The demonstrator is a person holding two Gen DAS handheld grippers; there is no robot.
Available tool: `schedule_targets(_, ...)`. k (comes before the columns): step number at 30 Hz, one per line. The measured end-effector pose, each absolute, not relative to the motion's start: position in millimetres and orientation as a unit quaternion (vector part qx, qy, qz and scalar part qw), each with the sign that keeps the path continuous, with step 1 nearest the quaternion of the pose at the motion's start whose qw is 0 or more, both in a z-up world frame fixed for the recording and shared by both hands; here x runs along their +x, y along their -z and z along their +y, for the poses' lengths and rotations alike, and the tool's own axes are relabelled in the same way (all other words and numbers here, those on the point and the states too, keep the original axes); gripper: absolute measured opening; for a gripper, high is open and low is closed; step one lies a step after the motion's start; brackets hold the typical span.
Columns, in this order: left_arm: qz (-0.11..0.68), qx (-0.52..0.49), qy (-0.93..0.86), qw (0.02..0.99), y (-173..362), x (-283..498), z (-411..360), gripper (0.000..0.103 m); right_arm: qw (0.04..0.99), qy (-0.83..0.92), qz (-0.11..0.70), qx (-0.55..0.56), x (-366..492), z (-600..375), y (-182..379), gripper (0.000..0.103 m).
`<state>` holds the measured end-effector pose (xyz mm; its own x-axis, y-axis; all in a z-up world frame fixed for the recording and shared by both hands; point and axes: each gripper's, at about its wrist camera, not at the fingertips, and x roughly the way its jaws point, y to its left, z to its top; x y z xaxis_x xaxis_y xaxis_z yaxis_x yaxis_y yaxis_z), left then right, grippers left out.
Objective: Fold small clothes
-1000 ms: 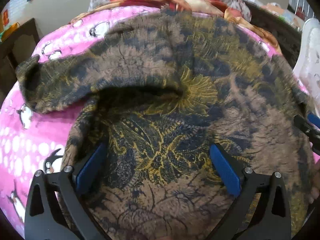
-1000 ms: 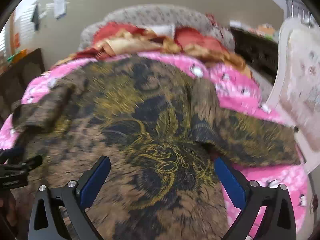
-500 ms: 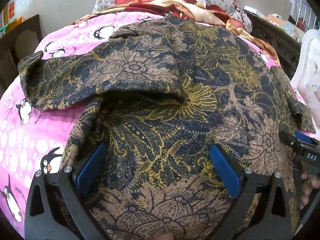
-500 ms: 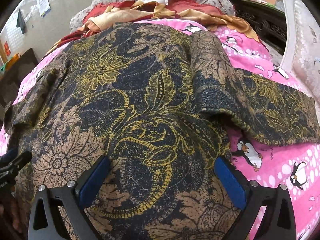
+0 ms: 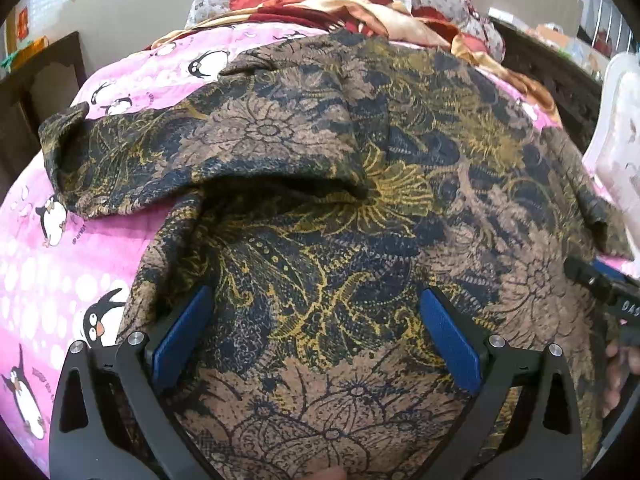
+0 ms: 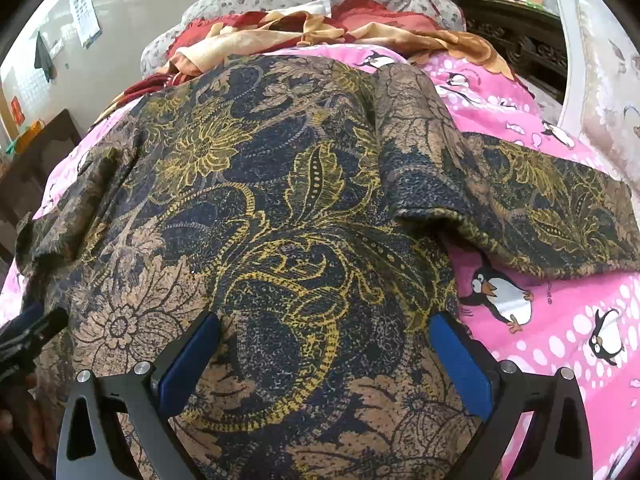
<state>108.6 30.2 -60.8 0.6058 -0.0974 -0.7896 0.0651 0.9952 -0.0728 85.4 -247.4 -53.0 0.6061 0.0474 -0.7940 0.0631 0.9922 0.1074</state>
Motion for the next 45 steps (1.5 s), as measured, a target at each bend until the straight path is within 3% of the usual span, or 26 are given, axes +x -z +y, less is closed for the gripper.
schedule_targets(31,0.445,0.001,0.037,0.895,63.9,103.1,23.8,0.103,0.887,0.004,0.46,0.049,93.5,-239.8,55.8,0.103)
schedule_targets(45,0.436,-0.057,0.062,0.896,56.6,101.6,40.3,0.103,0.888,0.012,0.458,0.045,91.3,-235.5,55.2,0.103)
